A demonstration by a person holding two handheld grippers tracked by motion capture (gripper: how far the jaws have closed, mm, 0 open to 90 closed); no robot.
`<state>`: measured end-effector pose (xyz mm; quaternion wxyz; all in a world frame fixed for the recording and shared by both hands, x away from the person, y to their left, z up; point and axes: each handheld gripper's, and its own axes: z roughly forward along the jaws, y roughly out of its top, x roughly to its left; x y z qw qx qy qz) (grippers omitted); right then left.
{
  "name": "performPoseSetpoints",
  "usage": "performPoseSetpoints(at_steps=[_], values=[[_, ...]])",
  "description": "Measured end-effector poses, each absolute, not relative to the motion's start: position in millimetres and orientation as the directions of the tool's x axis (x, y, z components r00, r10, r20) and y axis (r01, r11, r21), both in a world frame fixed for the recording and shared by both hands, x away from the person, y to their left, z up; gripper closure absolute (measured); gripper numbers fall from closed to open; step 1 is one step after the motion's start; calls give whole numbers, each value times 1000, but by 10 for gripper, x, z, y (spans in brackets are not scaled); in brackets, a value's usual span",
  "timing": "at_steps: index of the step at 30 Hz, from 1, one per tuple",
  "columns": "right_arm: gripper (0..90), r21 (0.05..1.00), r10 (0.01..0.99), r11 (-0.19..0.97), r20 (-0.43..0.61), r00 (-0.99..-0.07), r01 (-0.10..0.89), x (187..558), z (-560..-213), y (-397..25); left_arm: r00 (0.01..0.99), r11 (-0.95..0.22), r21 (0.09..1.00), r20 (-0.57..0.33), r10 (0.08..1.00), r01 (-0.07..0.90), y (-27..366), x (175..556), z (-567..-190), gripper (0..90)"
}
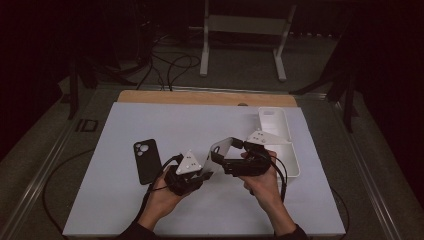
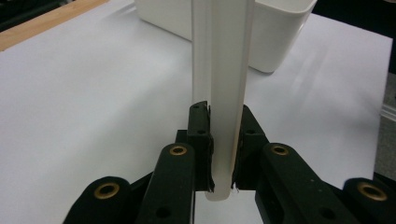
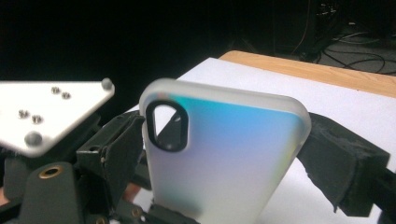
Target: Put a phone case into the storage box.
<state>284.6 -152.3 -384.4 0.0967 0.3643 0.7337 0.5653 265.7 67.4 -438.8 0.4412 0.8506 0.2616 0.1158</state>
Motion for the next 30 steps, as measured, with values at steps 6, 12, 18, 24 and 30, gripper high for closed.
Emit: performPoseSetpoints(at_steps=[6, 12, 18, 24, 30], values=[[149, 894, 660, 59, 299, -689, 444, 2864, -3858, -1464, 838, -479, 807, -36, 545, 346, 607, 2637, -4424, 810], [164, 901, 677, 65, 276, -683, 428, 2840, -3859, -1440, 835, -463, 814, -50, 548, 352, 603, 2637, -4434, 809], [169, 912, 673, 70, 256, -694, 404, 2820, -3848, -1428, 842, -458, 820, -53, 536, 343, 615, 2639, -4424, 770], [170, 911, 673, 73, 255, -694, 405, 2823, -3852, -1423, 833, -430, 831, -70, 549, 353, 651, 2641, -4399, 546], [170, 912, 685, 74, 248, -685, 405, 2834, -3860, -1450, 784, -397, 847, -36, 620, 354, 744, 2618, -4385, 316]])
